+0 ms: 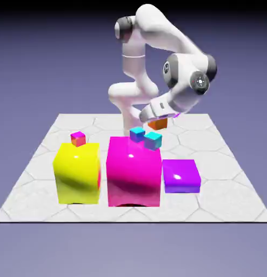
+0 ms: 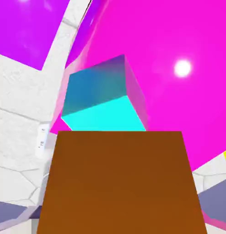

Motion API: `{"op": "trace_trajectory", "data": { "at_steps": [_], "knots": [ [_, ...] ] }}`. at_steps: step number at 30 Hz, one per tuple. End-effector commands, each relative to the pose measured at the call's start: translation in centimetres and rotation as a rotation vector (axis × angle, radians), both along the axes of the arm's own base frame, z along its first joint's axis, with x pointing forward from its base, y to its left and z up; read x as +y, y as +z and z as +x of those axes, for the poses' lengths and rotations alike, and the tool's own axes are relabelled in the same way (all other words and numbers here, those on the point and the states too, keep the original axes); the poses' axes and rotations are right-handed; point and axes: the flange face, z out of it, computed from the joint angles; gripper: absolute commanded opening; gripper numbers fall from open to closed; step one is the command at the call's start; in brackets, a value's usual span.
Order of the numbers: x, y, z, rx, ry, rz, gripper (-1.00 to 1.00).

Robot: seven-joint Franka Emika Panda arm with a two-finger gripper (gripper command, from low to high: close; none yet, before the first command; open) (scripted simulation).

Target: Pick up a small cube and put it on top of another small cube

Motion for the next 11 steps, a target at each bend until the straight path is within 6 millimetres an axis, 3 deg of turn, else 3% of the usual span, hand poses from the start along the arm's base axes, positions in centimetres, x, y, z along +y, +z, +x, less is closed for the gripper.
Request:
{"op": "trace_trajectory", "data": {
  "at_steps": [1, 3, 4, 5, 11],
  "knots": [
    [0.1, -0.9, -0.7, 0.0, 0.012, -0.001, -1.0],
    [-0.5, -2.7, -1.8, 0.0, 0.012, 0.0, -1.0],
    [-0.5, -2.7, -1.8, 0.0, 0.012, 0.0, 1.0],
    [-0.5, -2.7, -1.8, 0.0, 0.012, 0.0, 1.0],
    [1.3, 2.8, 1.4, 0.0, 0.012, 0.0, 1.0]
  ]
}}
